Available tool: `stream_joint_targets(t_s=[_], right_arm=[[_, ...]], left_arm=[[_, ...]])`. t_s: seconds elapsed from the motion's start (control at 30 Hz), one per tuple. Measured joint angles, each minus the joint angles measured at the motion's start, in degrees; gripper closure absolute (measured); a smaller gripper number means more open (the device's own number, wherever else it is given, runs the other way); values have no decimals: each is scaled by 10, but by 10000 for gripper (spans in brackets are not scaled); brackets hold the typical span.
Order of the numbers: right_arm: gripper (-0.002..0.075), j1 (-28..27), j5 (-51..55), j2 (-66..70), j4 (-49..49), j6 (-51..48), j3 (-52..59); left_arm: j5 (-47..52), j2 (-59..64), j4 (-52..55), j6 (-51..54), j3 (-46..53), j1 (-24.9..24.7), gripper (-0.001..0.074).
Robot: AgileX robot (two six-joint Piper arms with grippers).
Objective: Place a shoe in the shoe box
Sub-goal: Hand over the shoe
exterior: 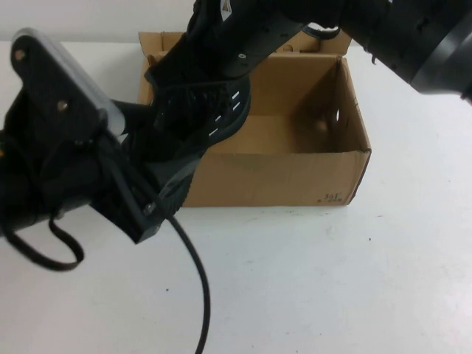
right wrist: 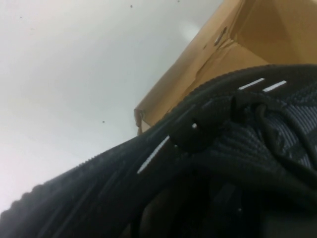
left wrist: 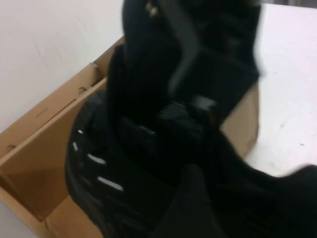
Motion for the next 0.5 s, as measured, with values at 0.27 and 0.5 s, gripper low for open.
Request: stream_joint_targets(t_s=[0.27,0.5], right_arm=[[724,0,1,-3,7,0,0],[724,0,1,-24,7,0,0]], left_arm=[[-79,29,2,-15,0,-8,289],[-95,29,2,-16,0,-8,489]])
